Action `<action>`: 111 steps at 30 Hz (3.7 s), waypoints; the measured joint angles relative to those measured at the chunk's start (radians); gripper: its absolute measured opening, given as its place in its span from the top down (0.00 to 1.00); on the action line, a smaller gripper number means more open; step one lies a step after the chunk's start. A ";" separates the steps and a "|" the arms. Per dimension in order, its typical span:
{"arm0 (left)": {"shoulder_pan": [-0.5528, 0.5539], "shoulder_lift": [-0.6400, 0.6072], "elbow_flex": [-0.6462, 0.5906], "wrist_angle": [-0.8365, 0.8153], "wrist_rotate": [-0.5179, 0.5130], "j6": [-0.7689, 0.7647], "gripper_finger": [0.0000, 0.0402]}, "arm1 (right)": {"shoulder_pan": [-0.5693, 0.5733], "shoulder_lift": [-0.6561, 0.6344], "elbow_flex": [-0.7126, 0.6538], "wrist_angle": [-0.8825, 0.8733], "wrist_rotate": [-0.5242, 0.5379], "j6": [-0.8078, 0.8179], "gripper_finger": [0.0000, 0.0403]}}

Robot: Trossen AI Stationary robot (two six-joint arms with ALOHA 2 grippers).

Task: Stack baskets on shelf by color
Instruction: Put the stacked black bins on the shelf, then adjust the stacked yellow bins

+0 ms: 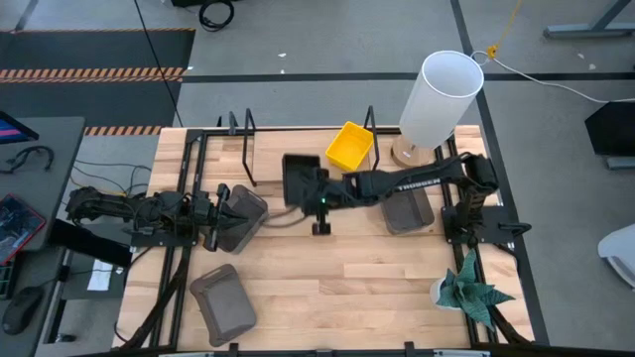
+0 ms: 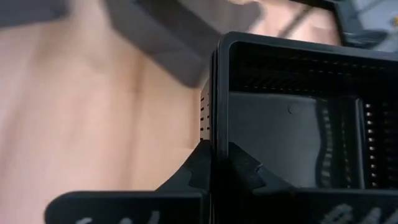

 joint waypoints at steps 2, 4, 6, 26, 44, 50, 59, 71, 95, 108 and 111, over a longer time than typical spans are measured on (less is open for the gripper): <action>0.000 0.000 0.000 0.000 0.000 0.000 0.92 | -0.035 0.000 -0.016 0.041 -0.007 -0.024 0.94; 0.000 0.000 0.000 0.000 0.000 0.000 0.91 | -0.070 0.000 -0.039 0.105 -0.042 -0.044 0.94; 0.000 0.000 0.000 0.000 0.000 0.000 0.91 | -0.104 0.000 -0.070 0.164 -0.075 -0.051 0.93; 0.000 0.000 0.000 0.000 0.000 0.000 0.91 | -0.214 -0.001 -0.114 0.183 -0.097 -0.011 0.91; 0.000 0.000 0.000 0.000 0.000 0.000 0.90 | -0.212 -0.001 -0.114 0.121 -0.076 0.015 0.68; 0.000 0.000 0.000 0.000 0.000 0.000 0.92 | -0.210 -0.001 -0.076 0.067 -0.043 0.046 0.67; 0.000 0.000 0.000 0.000 0.000 0.000 0.91 | -0.258 -0.002 0.071 -0.221 0.036 0.148 0.67; 0.000 0.000 0.000 0.000 0.000 0.000 0.93 | -0.354 -0.002 0.046 -0.341 0.034 0.151 0.60; 0.000 0.000 0.000 0.000 0.000 0.000 0.93 | -0.358 -0.002 -0.065 -0.375 -0.018 0.109 0.81; 0.000 0.000 0.000 0.000 0.000 0.000 0.93 | -0.296 -0.003 -0.064 -0.460 -0.003 0.078 0.93; 0.000 0.000 0.000 0.000 0.000 0.000 0.94 | -0.295 -0.003 -0.064 -0.475 0.016 0.064 0.92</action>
